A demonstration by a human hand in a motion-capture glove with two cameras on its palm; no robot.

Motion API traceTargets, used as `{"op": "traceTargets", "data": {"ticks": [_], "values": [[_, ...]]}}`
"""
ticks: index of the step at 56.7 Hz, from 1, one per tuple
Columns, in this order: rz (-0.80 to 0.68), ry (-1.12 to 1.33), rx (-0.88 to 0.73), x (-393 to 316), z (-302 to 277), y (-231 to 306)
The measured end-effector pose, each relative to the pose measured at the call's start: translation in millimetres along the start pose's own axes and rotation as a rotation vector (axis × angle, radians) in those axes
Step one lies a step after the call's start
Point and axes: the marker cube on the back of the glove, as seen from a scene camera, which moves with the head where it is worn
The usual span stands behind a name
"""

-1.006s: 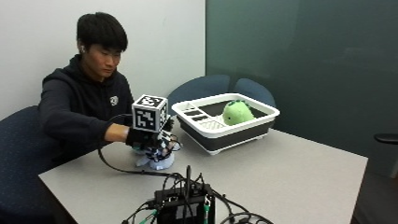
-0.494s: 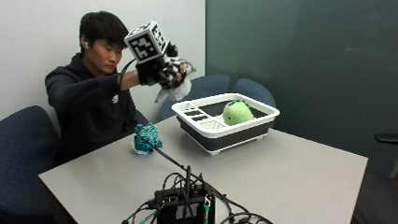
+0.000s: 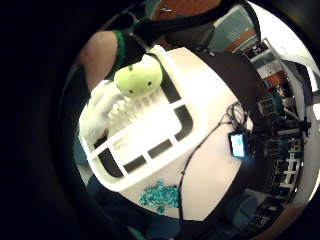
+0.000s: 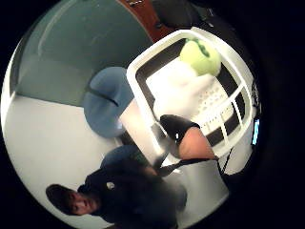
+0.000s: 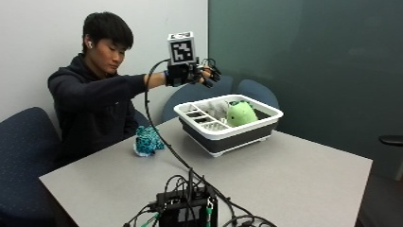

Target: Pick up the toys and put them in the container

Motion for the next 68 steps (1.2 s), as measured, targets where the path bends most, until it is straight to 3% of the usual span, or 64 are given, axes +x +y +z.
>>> {"op": "traceTargets", "data": {"ticks": [5, 13, 22, 31, 37, 50, 59, 65, 68], "values": [[0.046, -0.119, -0.012, 46, -30, 30], [-0.061, -0.066, -0.12, 58, -23, 119], [-0.003, 0.021, -0.314, 88, 44, 183], [0.001, 0.076, -0.56, 104, 117, 208], [-0.048, 0.128, -0.619, 108, 147, 211], [-0.124, 0.092, -0.348, 89, 140, 189], [-0.133, 0.051, -0.138, 68, 70, 150], [-0.215, 0.124, 0.024, 39, 16, 108], [-0.232, 0.037, 0.083, 18, -8, 83]]}}
